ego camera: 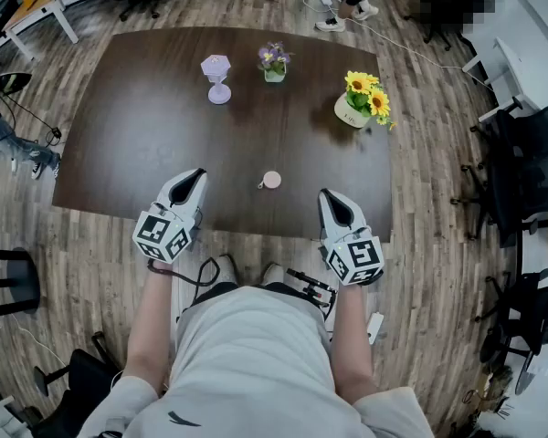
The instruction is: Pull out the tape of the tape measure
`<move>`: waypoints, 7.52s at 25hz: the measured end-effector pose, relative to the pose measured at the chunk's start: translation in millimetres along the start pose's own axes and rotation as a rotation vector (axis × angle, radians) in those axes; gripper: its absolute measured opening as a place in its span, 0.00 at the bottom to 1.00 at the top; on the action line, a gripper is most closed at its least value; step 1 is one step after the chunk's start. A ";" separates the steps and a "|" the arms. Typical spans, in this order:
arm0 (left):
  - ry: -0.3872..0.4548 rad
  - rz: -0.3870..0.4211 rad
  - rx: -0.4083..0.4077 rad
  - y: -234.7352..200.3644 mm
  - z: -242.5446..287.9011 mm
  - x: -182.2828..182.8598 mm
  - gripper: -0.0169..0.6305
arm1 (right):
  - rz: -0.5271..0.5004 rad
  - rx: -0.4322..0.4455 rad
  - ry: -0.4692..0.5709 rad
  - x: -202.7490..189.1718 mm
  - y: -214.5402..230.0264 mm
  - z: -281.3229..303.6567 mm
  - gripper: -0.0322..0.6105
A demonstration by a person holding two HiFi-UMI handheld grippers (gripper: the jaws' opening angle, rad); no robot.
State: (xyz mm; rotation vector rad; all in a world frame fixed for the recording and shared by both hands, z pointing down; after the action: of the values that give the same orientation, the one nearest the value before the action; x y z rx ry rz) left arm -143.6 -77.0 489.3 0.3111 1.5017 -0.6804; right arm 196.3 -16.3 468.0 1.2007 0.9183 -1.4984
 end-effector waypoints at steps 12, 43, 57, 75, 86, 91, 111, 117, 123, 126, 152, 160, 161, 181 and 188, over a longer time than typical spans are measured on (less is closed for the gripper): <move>-0.011 0.005 0.000 -0.2 1.2 -2.4 0.07 | 0.002 -0.008 0.005 -2.9 3.0 0.5 0.05; -0.051 0.011 0.027 -14.4 -2.7 -6.7 0.07 | -0.186 0.219 -0.397 -112.2 -30.4 120.3 0.39; -0.077 0.010 0.061 -20.8 -15.1 -9.0 0.07 | -0.443 0.351 -0.556 -133.7 -58.8 164.2 0.49; -0.062 0.007 0.088 -13.0 -27.7 -8.3 0.08 | -0.381 0.409 -0.556 -133.1 -59.6 169.3 0.40; 0.013 -0.076 -0.045 9.4 -6.7 -7.2 0.12 | -0.230 0.425 -0.159 -18.1 -79.6 116.0 0.40; 0.021 -0.105 -0.152 21.4 21.1 -3.4 0.24 | -0.174 0.425 -0.027 26.2 -85.8 97.9 0.40; 0.055 -0.141 -0.365 42.5 46.9 10.9 0.25 | -0.066 0.526 0.005 47.2 -91.6 91.4 0.40; -0.038 0.059 -0.318 52.0 46.8 7.4 0.28 | -0.061 0.550 -0.029 49.4 -98.4 89.7 0.40; -0.026 0.092 -0.251 46.9 45.7 7.1 0.28 | -0.106 0.558 -0.061 47.2 -100.4 90.8 0.40; 0.007 0.068 -0.216 40.4 41.7 9.3 0.25 | -0.143 0.561 -0.092 42.6 -99.6 91.5 0.40; 0.041 0.054 -0.259 35.7 36.3 9.5 0.23 | -0.267 0.650 -0.185 44.4 -111.9 99.4 0.40; 0.043 0.041 -0.250 30.7 34.9 7.3 0.27 | -0.277 0.681 -0.194 47.3 -112.4 100.8 0.40; 0.042 0.042 -0.252 30.8 35.2 7.2 0.27 | -0.276 0.682 -0.194 47.3 -112.5 101.4 0.40; 0.039 0.039 -0.256 37.3 37.7 4.1 0.05 | -0.261 0.647 -0.185 47.0 -105.6 102.1 0.40; 0.065 0.001 -0.223 32.7 32.4 5.1 0.05 | -0.280 0.577 -0.147 47.6 -100.9 100.2 0.40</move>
State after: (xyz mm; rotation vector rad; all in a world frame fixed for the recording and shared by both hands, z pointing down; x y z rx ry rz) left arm -98.7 -71.6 479.7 0.1651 1.6231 -0.5001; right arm 72.3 -96.9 443.2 1.3752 0.5825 -2.1424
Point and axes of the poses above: the fingertips, and each gripper's own axes: z forward along the fingers, y to its right, x out of its top, the point moved 8 cm from there along -z, backward along the fingers, and after that the axes turned 13 degrees about -x, right-handed, at the moved point
